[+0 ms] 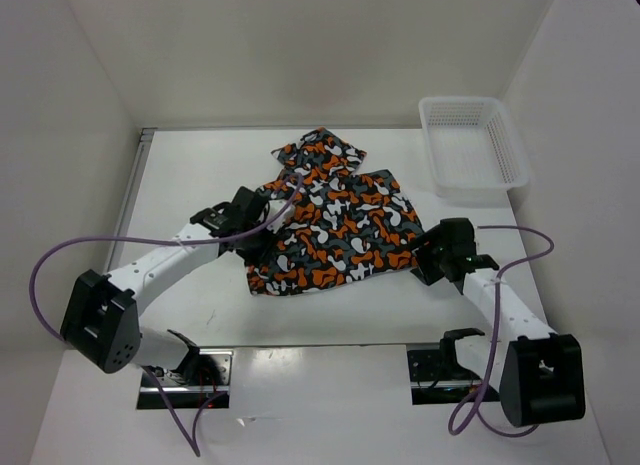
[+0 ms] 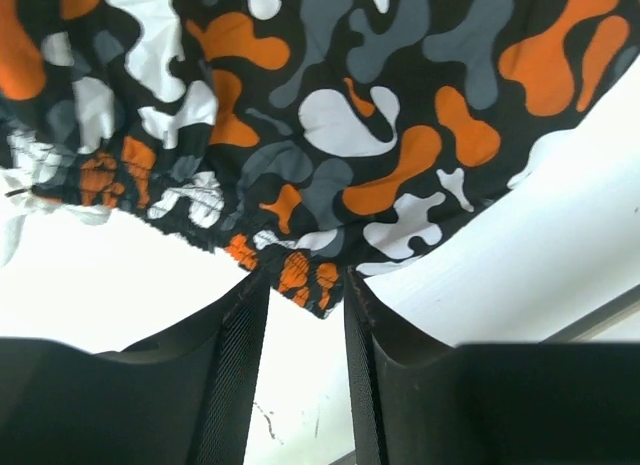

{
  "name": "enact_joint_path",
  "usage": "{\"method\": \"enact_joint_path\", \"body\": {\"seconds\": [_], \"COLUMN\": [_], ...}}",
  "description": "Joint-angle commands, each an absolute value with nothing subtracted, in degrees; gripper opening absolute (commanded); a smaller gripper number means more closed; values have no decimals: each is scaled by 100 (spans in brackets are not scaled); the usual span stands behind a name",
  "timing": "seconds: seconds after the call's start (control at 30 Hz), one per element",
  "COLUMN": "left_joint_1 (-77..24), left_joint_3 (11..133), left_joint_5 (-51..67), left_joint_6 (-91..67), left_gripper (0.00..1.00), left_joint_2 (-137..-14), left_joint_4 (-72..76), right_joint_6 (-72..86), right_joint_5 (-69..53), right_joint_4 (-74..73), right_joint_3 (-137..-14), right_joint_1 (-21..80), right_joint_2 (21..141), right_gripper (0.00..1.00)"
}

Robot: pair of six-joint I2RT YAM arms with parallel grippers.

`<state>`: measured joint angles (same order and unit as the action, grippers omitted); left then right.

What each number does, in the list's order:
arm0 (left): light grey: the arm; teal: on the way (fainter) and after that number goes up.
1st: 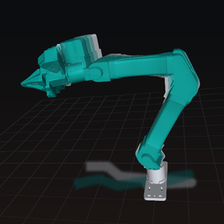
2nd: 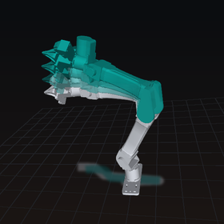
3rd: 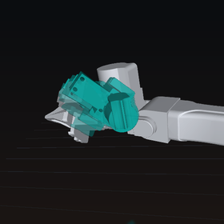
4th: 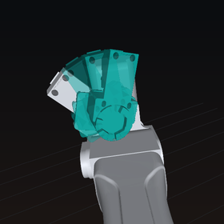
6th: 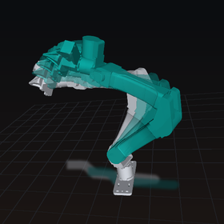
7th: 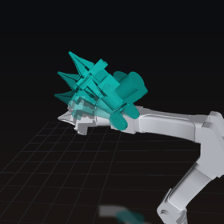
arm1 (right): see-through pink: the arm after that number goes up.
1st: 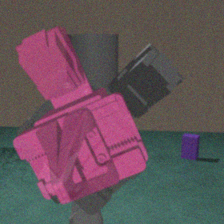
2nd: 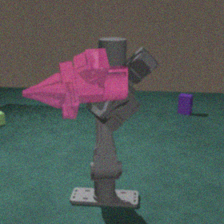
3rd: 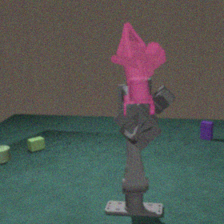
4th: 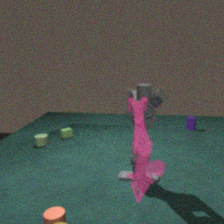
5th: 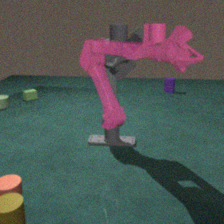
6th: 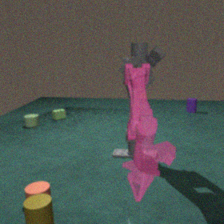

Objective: Fold and stack the shorts
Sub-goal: Flatten the shorts out

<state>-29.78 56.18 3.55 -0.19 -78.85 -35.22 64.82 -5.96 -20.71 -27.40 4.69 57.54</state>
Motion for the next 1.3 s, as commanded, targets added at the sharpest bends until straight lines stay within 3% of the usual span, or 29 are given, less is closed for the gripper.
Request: {"method": "enact_joint_path", "body": {"seconds": [0.0, 0.2, 0.33, 0.4, 0.67, 0.87, 1.0, 1.03, 1.1, 1.13, 1.2, 1.27], "left_joint_1": [-2988, -3296, -3673, -3726, -3788, -3788, -3841, -3841, -3841, -3841, -3893, -3894], "left_joint_3": [5406, 5546, 5432, 5379, 4562, 4228, 4175, 4175, 4254, 4306, 4307, 4307], "left_joint_5": [580, 527, 54, -201, -983, -932, -809, -809, -1044, -1124, -1274, -1336], "left_joint_6": [0, 0, 0, 0, 0, 0, 0, 0, 0, 0, 0, 0], "left_gripper": [43, 45, 55, 54, 52, 56, 32, 32, 41, 57, 73, 78], "left_joint_2": [-7857, -8760, -8763, -8710, -8719, -8841, -8974, -8974, -8861, -8633, -8342, -7920], "left_joint_4": [-3568, -4069, -4122, -4122, -2971, -2312, -2198, -2249, -2486, -2557, -2768, -2769], "right_joint_6": [6381, 6328, 6275, 6275, 6223, 6223, 6345, 6346, 6346, 6346, 6346, 6346], "right_joint_5": [-255, -210, -334, -386, -439, -439, -439, -439, -439, -492, -492, -492], "right_joint_4": [-1960, -1907, -1793, -1793, -1854, -1986, -2118, -2118, -2118, -2118, -2118, -2118], "right_joint_3": [-2874, -2927, -2979, -2979, -3103, -3042, -2900, -2805, -2681, -2681, -2681, -2681], "right_joint_1": [510, 344, 272, 272, 272, 220, 220, 220, 167, 167, 115, 114], "right_joint_2": [6073, 6423, 6547, 6548, 6548, 6276, 6065, 6064, 5994, 5942, 5941, 6002], "right_gripper": [74, 74, 74, 74, 74, 74, 74, 75, 75, 75, 75, 75]}}
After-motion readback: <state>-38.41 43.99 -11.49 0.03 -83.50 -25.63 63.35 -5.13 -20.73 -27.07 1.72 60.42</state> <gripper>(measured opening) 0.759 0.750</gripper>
